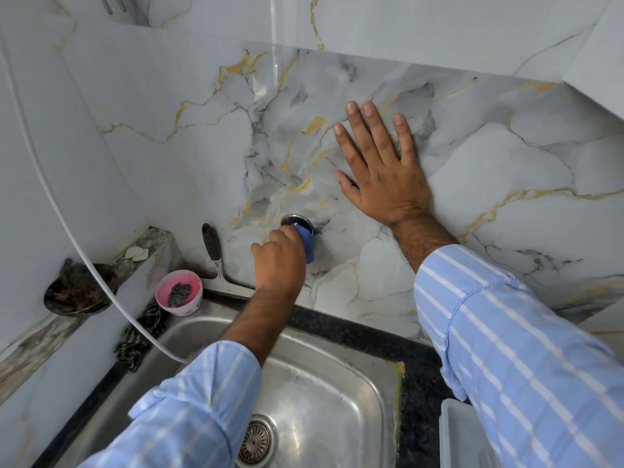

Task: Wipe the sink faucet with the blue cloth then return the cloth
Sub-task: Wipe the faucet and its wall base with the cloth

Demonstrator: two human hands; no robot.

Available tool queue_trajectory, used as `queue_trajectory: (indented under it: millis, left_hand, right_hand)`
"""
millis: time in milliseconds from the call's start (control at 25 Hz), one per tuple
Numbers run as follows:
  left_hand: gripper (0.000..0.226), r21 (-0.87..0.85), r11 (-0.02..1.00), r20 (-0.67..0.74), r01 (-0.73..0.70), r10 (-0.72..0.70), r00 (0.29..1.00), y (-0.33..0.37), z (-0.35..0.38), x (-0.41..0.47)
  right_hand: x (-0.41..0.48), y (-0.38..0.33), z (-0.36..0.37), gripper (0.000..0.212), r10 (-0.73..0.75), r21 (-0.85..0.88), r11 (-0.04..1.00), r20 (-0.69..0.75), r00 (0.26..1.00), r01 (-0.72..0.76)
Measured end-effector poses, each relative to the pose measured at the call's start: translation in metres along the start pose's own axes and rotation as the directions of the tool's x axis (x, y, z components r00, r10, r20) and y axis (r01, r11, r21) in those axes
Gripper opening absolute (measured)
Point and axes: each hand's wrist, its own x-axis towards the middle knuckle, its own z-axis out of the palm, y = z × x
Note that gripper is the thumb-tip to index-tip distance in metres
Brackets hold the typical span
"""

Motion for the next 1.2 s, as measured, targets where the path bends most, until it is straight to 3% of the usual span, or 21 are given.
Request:
queue_trajectory:
  millis: [120, 240, 320, 640, 880, 1040, 1200]
  left_hand:
    - [0.037, -0.256, 0.965, -0.001, 0.056, -0.058, 0.998, -0.012, 0.008, -0.010]
    - [0.031, -0.645, 0.752, -0.010, 0.134, -0.184, 0.983, -0.022, 0.019, -0.032]
    - [0.027, -0.757, 0.633, 0.016, 0.163, -0.231, 0.973, -0.026, 0.029, -0.050]
    - [0.042, -0.831, 0.548, -0.009, 0.097, -0.188, 0.982, -0.038, 0.057, -0.067]
    - [0.042, -0.877, 0.457, 0.054, 0.151, -0.218, 0.975, -0.037, 0.062, -0.071]
    - [0.040, -0.896, 0.339, 0.215, 0.285, -0.229, 0.949, -0.039, 0.077, -0.099]
    - [0.039, -0.862, 0.326, 0.360, 0.388, -0.144, 0.922, -0.048, 0.088, -0.152]
  right_hand:
    - [0.001, 0.000, 0.001, 0.068, 0.005, 0.009, 1.000, 0.004, 1.000, -0.005]
    - [0.001, 0.000, -0.001, 0.068, 0.003, 0.008, 1.000, 0.008, 1.000, -0.003]
    - [0.001, 0.001, 0.000, 0.068, 0.005, 0.009, 1.000, 0.008, 1.000, -0.005]
    - [0.002, 0.001, -0.004, 0.067, 0.012, -0.001, 1.000, 0.031, 0.999, -0.012]
    - [0.004, 0.000, -0.007, 0.067, -0.002, -0.008, 1.000, 0.047, 0.999, 0.002]
    - [0.004, 0.001, -0.015, 0.069, 0.000, -0.042, 0.999, 0.102, 0.995, 0.004]
    - [0.012, -0.008, -0.041, 0.074, 0.067, 0.022, 0.997, 0.247, 0.967, -0.075]
